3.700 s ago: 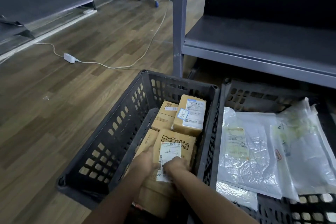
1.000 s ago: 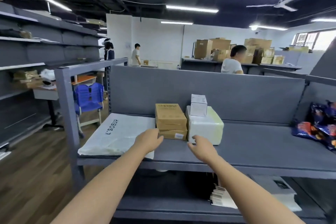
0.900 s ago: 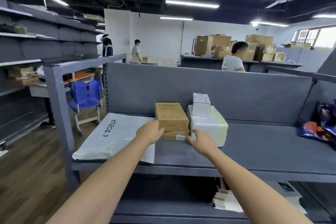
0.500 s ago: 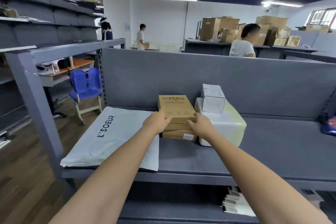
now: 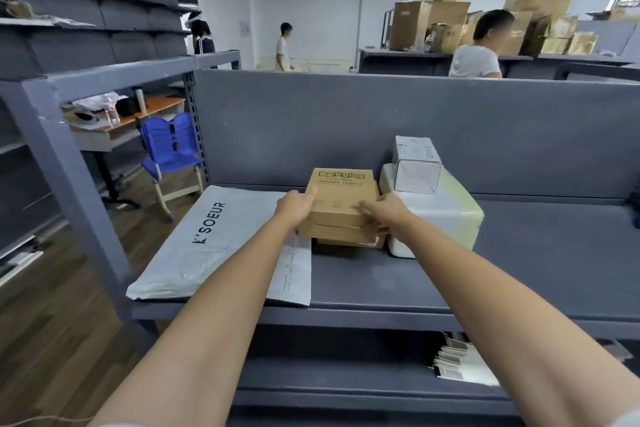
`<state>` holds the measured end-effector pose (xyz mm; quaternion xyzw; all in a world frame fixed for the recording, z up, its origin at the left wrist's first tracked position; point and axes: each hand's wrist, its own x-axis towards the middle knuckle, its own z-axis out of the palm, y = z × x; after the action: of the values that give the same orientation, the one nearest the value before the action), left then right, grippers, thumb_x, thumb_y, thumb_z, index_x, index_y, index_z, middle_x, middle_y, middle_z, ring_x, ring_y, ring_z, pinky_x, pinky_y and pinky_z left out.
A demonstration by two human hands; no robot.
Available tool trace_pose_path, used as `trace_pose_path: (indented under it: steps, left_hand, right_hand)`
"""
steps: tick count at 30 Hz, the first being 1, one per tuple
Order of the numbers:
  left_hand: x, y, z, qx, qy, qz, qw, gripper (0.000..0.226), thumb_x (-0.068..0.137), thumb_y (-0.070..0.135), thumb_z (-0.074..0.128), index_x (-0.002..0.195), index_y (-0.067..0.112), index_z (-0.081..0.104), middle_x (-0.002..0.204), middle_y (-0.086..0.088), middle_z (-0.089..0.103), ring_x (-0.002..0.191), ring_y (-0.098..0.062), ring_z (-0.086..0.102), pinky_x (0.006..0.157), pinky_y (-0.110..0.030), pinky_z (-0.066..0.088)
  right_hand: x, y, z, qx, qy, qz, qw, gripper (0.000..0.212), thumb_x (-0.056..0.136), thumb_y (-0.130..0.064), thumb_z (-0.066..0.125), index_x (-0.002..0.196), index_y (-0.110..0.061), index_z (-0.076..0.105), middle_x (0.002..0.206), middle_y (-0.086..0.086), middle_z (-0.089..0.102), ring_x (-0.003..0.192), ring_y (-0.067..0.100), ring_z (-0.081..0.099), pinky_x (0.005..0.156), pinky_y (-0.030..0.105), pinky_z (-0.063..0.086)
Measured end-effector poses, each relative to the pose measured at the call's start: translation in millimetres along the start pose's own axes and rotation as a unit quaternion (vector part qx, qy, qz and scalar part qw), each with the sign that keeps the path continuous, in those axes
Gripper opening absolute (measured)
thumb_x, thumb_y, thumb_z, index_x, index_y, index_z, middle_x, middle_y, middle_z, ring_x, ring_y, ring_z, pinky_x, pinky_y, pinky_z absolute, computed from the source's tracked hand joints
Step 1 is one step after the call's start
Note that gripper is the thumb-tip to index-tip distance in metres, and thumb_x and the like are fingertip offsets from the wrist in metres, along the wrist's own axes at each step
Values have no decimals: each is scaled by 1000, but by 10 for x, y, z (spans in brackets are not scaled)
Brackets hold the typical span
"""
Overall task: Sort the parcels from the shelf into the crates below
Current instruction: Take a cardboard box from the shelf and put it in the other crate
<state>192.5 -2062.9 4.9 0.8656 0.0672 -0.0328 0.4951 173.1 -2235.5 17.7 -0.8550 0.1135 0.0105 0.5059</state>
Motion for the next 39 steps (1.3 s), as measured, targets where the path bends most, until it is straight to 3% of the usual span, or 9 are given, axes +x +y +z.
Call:
trace_pose_path:
  steps: [3, 8, 12, 19, 24, 28, 31, 34, 39]
  left_hand:
    - [-93, 1, -28, -4, 17, 27, 999, 30, 97, 38, 40, 103, 13, 57, 110, -7, 56, 103, -29, 55, 91, -45, 51]
    - [-339, -64, -93, -59, 11, 3, 998, 13, 97, 19, 43, 101, 15, 54, 121, -8, 59, 103, -27, 56, 89, -43, 51]
    - [-646, -154, -147, -102, -15, -13, 995, 29, 97, 25, 46, 123, 13, 47, 124, -11, 60, 95, -23, 57, 76, -36, 50]
    - [-1471, -319, -164, -161, -15, -36, 986, 34, 90, 34, 55, 118, 14, 53, 111, -4, 66, 92, -24, 62, 91, -43, 53]
    - [-2254, -514, -170, -189, -46, -87, 977, 59, 80, 38, 64, 128, 8, 47, 108, -10, 69, 90, -22, 68, 60, -30, 57]
    - [-2882, -528, -61, -121, -33, -50, 991, 29, 80, 31, 67, 99, 11, 58, 87, -2, 65, 70, -11, 60, 52, -21, 45]
    - [-3224, -476, 55, -30, -32, 27, 999, 33, 79, 29, 69, 104, 15, 51, 99, -1, 62, 81, -12, 57, 60, -22, 43]
    - [-3463, -433, 119, -19, -42, 68, 997, 53, 80, 28, 71, 123, 13, 43, 109, 0, 57, 97, -15, 57, 76, -27, 49]
    - [-3703, -261, 127, -77, -86, 111, 987, 36, 94, 11, 48, 129, 19, 50, 129, -4, 52, 118, -20, 52, 90, -36, 53]
  right_hand:
    - [-72, 49, 5, -7, 6, 4, 1000, 43, 86, -22, 63, 119, 4, 55, 102, 10, 57, 90, 27, 58, 72, 35, 49]
    - [-293, 132, 3, -8, -2, 4, 1000, 42, 87, -19, 64, 121, 2, 52, 114, 16, 59, 89, 25, 55, 67, 34, 49]
    - [-595, 191, -42, 2, -3, -20, 1000, 43, 89, -15, 61, 126, 1, 48, 127, 15, 56, 98, 22, 53, 79, 30, 44]
    - [-1488, 310, -157, 35, -19, -54, 998, 49, 90, -9, 59, 135, -2, 41, 135, 14, 51, 123, 29, 51, 95, 33, 44]
    - [-2187, 561, -187, -33, -52, -77, 995, 55, 87, -7, 56, 139, -7, 37, 139, 11, 49, 126, 27, 48, 101, 34, 43]
    - [-2723, 625, -58, -11, -110, -76, 991, 57, 92, -26, 57, 143, -11, 36, 143, 7, 44, 129, 27, 45, 100, 36, 44]
    - [-3000, 543, 24, 92, -128, -35, 987, 61, 91, -42, 55, 142, -12, 38, 129, 3, 48, 112, 23, 47, 77, 32, 45]
    - [-3138, 553, -24, 139, -106, -26, 984, 56, 89, -39, 61, 135, -10, 47, 126, 6, 56, 106, 24, 53, 87, 40, 48]
    - [-3189, 644, -207, 135, -62, -43, 988, 60, 83, -39, 68, 130, -7, 49, 125, 12, 61, 100, 24, 58, 79, 35, 48]
